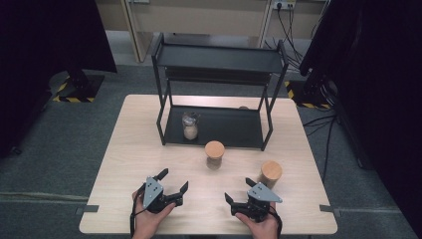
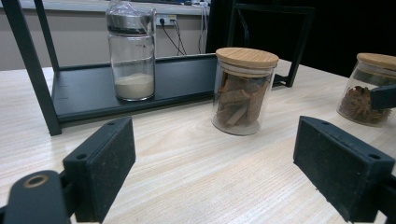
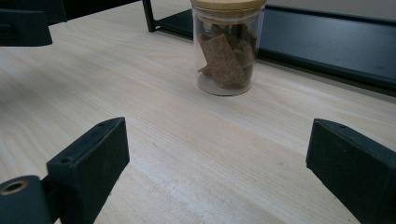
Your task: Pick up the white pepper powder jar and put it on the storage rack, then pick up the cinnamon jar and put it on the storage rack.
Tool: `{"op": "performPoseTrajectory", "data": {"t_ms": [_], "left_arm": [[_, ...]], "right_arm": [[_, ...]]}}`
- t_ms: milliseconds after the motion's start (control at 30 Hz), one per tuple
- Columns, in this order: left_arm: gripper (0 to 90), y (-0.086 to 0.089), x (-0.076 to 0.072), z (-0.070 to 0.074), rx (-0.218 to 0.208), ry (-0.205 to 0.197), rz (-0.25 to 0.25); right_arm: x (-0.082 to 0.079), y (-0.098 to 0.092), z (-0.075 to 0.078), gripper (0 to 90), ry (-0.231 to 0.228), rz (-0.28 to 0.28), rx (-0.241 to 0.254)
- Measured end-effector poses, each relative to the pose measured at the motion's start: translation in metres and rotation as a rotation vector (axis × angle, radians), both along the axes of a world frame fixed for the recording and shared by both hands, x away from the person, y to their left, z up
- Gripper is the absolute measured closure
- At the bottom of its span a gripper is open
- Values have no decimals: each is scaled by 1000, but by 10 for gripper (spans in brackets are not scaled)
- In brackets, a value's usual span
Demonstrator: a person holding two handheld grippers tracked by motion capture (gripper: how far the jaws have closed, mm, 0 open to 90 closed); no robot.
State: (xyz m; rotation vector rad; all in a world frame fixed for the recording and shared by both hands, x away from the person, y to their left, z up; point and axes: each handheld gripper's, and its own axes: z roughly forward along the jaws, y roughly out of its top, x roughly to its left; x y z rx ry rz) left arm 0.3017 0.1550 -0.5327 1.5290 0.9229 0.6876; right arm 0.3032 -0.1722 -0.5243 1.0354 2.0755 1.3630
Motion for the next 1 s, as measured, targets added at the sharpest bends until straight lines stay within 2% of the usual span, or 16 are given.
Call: {"op": "performPoseTrajectory", "data": {"t_ms": [567, 1000], "left_arm": [[123, -1, -1, 0, 5, -7, -6], [121, -1, 0, 0, 4, -3, -6]], "right_arm": [[0, 0, 0, 61, 1, -5, 2], [0, -2, 3, 50, -5, 10, 50]]}}
